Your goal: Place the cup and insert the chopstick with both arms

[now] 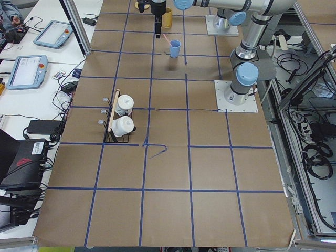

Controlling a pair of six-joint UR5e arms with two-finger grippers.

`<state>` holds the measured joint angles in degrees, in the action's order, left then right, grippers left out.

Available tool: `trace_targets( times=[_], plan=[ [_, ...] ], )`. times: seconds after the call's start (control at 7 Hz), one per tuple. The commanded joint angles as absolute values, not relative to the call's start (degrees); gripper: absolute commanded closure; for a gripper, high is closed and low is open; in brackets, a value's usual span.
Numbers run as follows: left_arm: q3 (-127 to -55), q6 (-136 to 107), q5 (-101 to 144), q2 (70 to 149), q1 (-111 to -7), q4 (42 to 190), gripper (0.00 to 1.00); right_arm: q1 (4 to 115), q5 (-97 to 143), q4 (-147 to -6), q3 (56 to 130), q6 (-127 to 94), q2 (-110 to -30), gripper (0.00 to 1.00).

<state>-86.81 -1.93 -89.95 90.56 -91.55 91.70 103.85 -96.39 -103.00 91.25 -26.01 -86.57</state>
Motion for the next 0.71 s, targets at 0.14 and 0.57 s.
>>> trace_targets(
  times=[0.14, 0.57],
  plan=[
    [-86.7, -1.9, -89.9, 90.6, -91.5, 91.7, 0.0, 93.4, -90.0, -91.6, 91.1, -10.4, -88.5, 0.0],
    [-86.7, -1.9, -89.9, 90.5, -91.6, 91.7, 0.0, 88.2, -90.6, -83.1, 91.1, 2.3, -90.6, 0.0]
  ],
)
